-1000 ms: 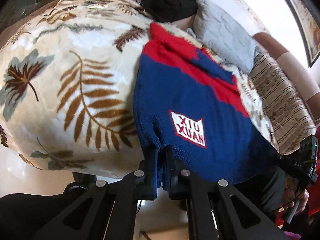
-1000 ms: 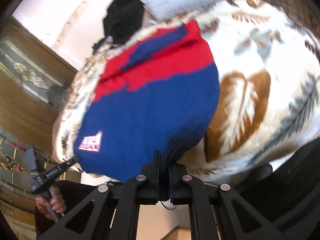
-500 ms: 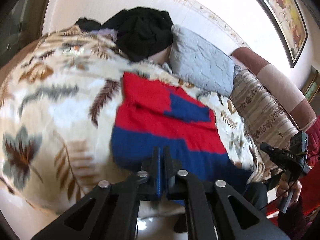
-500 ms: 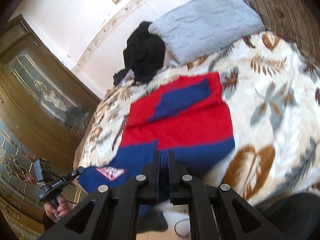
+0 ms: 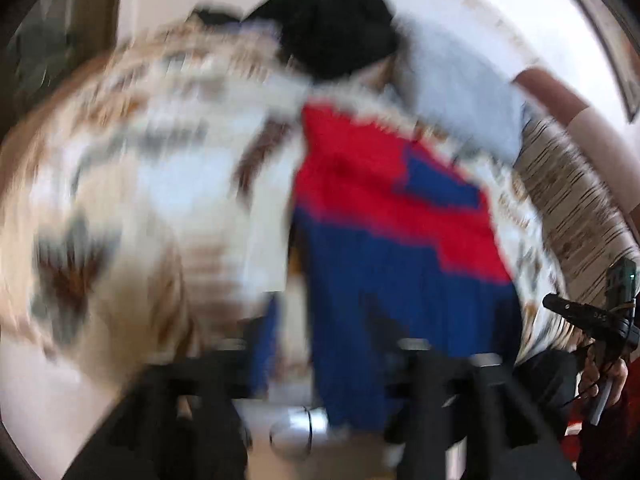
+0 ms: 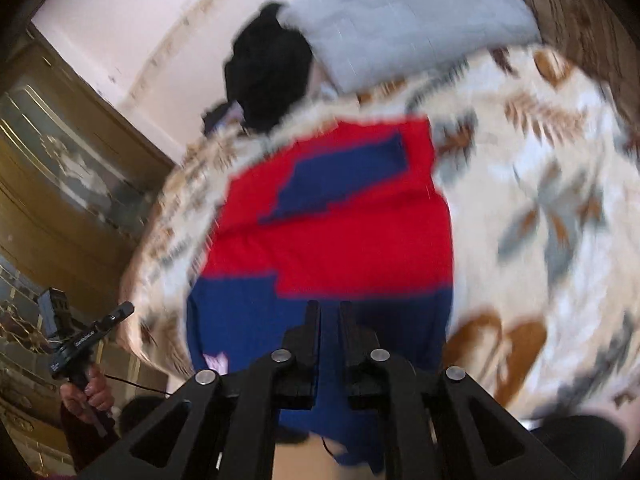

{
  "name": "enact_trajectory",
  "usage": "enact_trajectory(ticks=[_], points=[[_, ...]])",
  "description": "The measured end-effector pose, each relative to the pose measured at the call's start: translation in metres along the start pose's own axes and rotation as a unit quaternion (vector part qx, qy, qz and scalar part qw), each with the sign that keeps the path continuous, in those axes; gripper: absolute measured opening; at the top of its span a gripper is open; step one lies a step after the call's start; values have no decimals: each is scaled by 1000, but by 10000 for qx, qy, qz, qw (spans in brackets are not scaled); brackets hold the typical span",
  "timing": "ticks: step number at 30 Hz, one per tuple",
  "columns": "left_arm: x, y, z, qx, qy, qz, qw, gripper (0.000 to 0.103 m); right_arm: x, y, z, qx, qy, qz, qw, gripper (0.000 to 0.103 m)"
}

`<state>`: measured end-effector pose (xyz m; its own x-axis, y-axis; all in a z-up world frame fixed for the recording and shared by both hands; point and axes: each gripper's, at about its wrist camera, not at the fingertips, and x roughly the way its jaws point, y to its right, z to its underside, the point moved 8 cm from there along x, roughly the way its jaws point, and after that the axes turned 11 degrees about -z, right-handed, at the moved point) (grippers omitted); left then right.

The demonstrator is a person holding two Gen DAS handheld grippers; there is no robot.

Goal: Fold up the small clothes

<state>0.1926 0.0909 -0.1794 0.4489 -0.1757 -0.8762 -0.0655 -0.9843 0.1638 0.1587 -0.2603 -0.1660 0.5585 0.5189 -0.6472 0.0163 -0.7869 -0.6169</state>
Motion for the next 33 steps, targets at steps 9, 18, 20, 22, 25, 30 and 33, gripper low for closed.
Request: enact_trajectory(ticks=[9,18,20,22,25,30,33], points=[[60,13,91,-332,-1312,285,9904,63,29,50,118,1282,-570,351,9895,78],[68,33,88,-437,-1253,274,9908,73,63,57,132,1241,-689,1366,9804,78],[76,36,92,-391,-1334,215,9901,73,67,59,137,1241,-694,1310,9811,75],[87,38,95,-324,-1459,83,9887,73,66,62,136,1214,-588,1221,9833,64],[94,38,97,-437,-1538,178,9870,69,63,50,135,807,-595,1076,9891,33],[89,36,95,-568,-1467,519,9862,15,49,38,133,431,-563,1038,9921,15],[79,28,93,-541,-1413,515,9871,9,38,36,128,533,-532,814,9938,12]])
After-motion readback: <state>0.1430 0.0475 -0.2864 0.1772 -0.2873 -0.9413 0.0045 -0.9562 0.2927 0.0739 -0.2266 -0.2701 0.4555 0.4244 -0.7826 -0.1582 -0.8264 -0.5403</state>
